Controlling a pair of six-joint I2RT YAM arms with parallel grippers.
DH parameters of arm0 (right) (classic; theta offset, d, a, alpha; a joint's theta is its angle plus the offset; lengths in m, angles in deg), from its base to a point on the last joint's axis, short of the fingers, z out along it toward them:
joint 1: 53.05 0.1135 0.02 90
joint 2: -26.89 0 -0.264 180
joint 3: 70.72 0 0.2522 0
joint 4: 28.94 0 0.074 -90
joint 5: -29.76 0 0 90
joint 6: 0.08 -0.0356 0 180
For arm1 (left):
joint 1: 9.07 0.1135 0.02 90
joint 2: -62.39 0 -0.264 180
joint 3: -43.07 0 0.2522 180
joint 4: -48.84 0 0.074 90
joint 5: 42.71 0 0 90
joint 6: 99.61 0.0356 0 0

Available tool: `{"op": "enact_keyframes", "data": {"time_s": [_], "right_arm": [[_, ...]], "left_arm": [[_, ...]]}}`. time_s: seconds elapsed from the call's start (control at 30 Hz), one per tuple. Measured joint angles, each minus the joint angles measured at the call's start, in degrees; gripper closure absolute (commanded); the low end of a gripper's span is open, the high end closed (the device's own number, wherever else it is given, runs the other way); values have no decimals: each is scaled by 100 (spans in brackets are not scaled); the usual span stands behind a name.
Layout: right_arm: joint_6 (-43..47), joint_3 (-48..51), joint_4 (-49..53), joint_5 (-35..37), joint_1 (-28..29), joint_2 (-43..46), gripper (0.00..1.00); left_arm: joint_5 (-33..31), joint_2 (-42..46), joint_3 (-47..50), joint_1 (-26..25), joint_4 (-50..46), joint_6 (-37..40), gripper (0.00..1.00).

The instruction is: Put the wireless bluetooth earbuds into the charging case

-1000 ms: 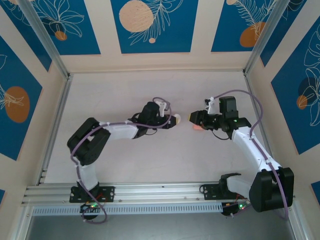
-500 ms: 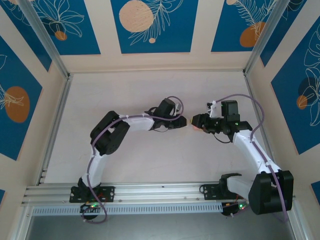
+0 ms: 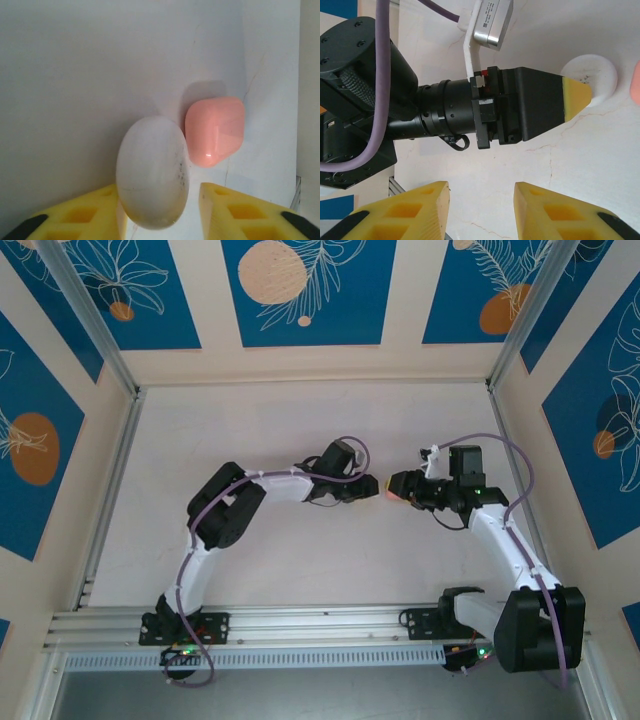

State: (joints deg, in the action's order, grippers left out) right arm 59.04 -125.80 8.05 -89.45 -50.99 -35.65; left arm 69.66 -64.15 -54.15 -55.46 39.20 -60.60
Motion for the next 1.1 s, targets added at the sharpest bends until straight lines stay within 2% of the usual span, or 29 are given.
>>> {"op": "enact_keyframes", "data": {"time_s": [0.33,0.4,0.5,0.57,0.63,0.73,0.77,0.97,1.1], "right_arm": [[72,0,-2,-52,-109,13,59],[136,0,-2,-37,-144,11,55],[304,-2,-26,79,-210,9,38],[472,-4,-140,254,-256,9,36],[632,-7,-269,483,-297,9,36],[964,-7,-525,990,-356,9,35],[1084,-2,-649,1191,-380,9,2],[1600,275,-1613,1963,-704,-74,1],[1797,595,-2356,2212,-852,-369,1]], "left_arm": [[-673,531,160,-11,-953,592,32],[-922,785,258,11,-1185,791,28],[-1414,1309,450,66,-1530,1152,21],[-1834,1825,667,133,-1731,1412,15],[-2275,2371,896,234,-1873,1722,0],[-3132,3359,1429,455,-1963,2144,0],[-3458,3703,1637,527,-1978,2282,0],[-5619,5853,3620,944,-1311,3156,0],[-6323,6745,5128,1403,-269,3818,0]]}}
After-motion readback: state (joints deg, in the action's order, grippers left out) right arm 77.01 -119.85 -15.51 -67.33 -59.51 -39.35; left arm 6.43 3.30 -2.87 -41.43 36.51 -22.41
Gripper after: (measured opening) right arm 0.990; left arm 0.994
